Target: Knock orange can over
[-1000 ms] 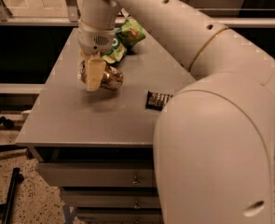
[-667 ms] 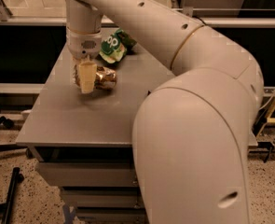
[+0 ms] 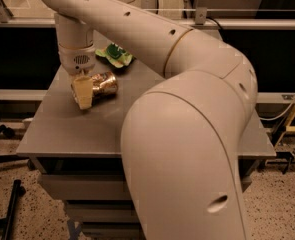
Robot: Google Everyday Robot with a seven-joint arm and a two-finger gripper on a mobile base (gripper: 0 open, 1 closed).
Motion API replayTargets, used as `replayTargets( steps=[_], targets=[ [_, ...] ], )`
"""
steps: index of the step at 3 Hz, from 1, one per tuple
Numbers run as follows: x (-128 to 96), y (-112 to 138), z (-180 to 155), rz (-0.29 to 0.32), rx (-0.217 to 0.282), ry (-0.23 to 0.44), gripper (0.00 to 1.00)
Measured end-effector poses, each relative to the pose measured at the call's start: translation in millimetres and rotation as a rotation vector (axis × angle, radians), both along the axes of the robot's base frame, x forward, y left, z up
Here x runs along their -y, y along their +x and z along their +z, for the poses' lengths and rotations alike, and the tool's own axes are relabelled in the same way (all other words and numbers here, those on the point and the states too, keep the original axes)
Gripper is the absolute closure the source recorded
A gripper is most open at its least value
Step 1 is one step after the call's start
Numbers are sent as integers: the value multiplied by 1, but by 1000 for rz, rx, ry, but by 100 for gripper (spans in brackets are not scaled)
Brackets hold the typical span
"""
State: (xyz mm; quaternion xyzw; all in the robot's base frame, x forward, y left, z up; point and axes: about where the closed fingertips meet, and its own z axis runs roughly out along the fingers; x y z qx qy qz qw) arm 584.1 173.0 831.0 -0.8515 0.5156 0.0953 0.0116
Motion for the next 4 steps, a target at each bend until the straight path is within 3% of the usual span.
replayTargets(
  steps=[1,3,4],
  targets=[
    [-7,6,-2,-6,19,25,82],
    [-17,13,-6,-13,40,55,35],
    [-19,14,-5,-14,43,60,5]
  ],
)
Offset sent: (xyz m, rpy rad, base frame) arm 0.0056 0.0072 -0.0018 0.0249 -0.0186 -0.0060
